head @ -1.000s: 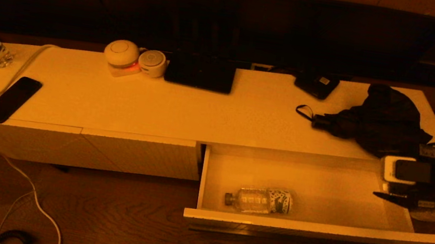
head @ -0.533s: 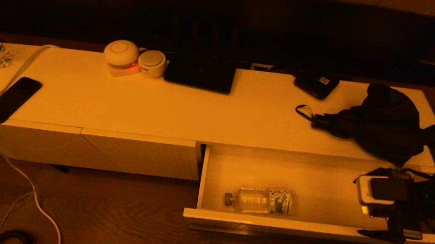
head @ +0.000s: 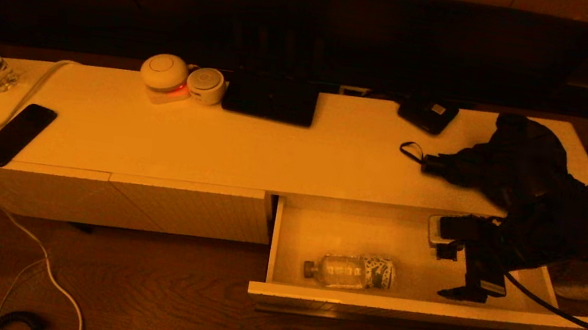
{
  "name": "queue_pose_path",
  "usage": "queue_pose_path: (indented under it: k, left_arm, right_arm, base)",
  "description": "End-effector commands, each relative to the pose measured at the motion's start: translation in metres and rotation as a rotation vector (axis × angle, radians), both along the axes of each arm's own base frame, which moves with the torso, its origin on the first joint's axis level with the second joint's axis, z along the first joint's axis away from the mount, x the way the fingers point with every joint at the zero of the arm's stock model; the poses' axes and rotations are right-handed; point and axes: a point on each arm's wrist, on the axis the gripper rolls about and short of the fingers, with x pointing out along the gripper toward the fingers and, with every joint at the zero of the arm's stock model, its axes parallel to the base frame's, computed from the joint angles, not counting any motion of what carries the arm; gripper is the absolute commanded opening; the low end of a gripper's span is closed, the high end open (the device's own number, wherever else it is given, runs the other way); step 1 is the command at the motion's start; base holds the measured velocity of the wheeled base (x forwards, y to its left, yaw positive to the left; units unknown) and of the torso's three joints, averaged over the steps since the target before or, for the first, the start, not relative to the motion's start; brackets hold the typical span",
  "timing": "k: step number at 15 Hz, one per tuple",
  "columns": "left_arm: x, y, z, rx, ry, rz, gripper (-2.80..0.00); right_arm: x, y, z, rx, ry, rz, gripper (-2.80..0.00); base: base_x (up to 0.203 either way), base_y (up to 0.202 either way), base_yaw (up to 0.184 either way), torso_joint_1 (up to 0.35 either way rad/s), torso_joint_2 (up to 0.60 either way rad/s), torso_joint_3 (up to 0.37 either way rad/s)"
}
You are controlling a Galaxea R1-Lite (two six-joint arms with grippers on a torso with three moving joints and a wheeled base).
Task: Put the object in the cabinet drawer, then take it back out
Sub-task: Take the mineral water out of the drawer and put it on the table
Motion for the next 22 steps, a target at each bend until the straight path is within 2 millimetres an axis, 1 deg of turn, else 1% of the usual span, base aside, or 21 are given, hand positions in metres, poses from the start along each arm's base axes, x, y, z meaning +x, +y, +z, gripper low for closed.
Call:
queue_pose_path:
  k: [1,5,7,12,15,22]
  left_arm:
    - [0.0,0.0,0.0,0.0,0.0,0.0,-2.8]
    - [0.0,0.0,0.0,0.0,0.0,0.0,-2.8]
    - [0.0,0.0,0.0,0.0,0.0,0.0,-2.8]
    - [0.0,0.0,0.0,0.0,0.0,0.0,-2.8]
    - [0.0,0.0,0.0,0.0,0.0,0.0,-2.8]
    - [0.0,0.0,0.0,0.0,0.0,0.0,-2.8]
  right_arm:
    - [0.019,0.004,-0.021,-0.012,0.052,0.003,0.0]
    - [0.037,0.019,-0.024,0.026,0.05,-0.032,0.0]
    - [0.042,0.021,-0.024,0.034,0.047,-0.039,0.0]
    - [0.043,0.027,-0.027,0.027,0.096,-0.026,0.0]
    - [0.045,0.036,-0.034,0.021,0.119,-0.004,0.0]
    - [0.053,0.044,-0.044,0.027,0.15,-0.015,0.0]
  base:
    - [0.0,0.0,0.0,0.0,0.0,0.0]
    - [0.0,0.0,0.0,0.0,0.0,0.0]
    - [0.0,0.0,0.0,0.0,0.0,0.0]
    - [0.0,0.0,0.0,0.0,0.0,0.0]
    - [0.0,0.0,0.0,0.0,0.0,0.0]
    - [0.0,0.0,0.0,0.0,0.0,0.0]
